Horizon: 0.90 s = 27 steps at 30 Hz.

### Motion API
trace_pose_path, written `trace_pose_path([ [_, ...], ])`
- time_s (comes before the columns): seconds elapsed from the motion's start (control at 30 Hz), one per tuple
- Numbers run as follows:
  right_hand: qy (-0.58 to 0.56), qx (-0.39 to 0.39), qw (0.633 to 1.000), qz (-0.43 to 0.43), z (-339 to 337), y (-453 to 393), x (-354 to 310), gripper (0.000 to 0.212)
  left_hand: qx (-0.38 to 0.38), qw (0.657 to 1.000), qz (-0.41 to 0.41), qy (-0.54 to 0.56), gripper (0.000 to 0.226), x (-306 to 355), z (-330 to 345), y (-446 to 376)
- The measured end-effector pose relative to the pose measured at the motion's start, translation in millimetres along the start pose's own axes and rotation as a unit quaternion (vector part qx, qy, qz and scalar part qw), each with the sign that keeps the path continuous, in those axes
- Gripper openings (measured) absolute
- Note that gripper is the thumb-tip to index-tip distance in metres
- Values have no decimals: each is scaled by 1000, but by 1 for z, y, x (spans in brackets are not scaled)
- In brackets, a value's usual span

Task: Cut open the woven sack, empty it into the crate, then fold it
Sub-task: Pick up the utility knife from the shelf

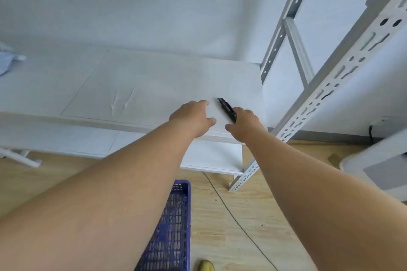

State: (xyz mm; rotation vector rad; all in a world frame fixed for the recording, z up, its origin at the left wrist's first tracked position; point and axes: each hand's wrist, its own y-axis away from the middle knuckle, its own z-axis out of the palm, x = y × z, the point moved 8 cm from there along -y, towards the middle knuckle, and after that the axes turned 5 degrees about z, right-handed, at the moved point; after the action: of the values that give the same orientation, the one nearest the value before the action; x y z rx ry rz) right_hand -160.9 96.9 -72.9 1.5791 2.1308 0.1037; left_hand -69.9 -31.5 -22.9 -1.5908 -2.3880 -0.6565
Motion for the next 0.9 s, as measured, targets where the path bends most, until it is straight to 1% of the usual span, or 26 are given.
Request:
trace_pose_path([
  [0.1,34,-10,999,24,11,-12,8,68,-18,1000,-7,15,63,-4,12,-7],
  [0.2,47,-36,997,43,27,-25,17,69,-24,997,-20,67,61,-12,24,-13],
  [0.3,40,-45,997,40,39,-36,23,65,-21,994,-29,104,59,-16,33,-17],
  [0.37,58,-21,998,32,41,-39,24,58,-22,990,-41,135,58,-19,40,-17],
  [0.43,69,12,997,32,38,-40,26,56,-26,984,-55,165,57,-23,46,-15],
  [0.6,36,61,996,49,32,-39,35,39,-17,973,-73,220,55,-33,53,-3],
  [0.67,-13,58,997,55,33,-33,32,36,-10,966,-81,245,54,-38,54,3],
  [0.73,-126,23,989,77,41,-24,20,38,-3,959,-88,270,52,-44,53,11],
  [0.77,-200,-7,976,88,48,-16,10,42,6,953,-93,287,51,-48,52,15],
  [0.83,-335,-79,935,88,64,6,-16,49,30,933,-114,340,50,-59,48,26],
  [0.9,-396,-143,905,53,77,33,-45,48,59,905,-141,397,44,-75,44,41],
])
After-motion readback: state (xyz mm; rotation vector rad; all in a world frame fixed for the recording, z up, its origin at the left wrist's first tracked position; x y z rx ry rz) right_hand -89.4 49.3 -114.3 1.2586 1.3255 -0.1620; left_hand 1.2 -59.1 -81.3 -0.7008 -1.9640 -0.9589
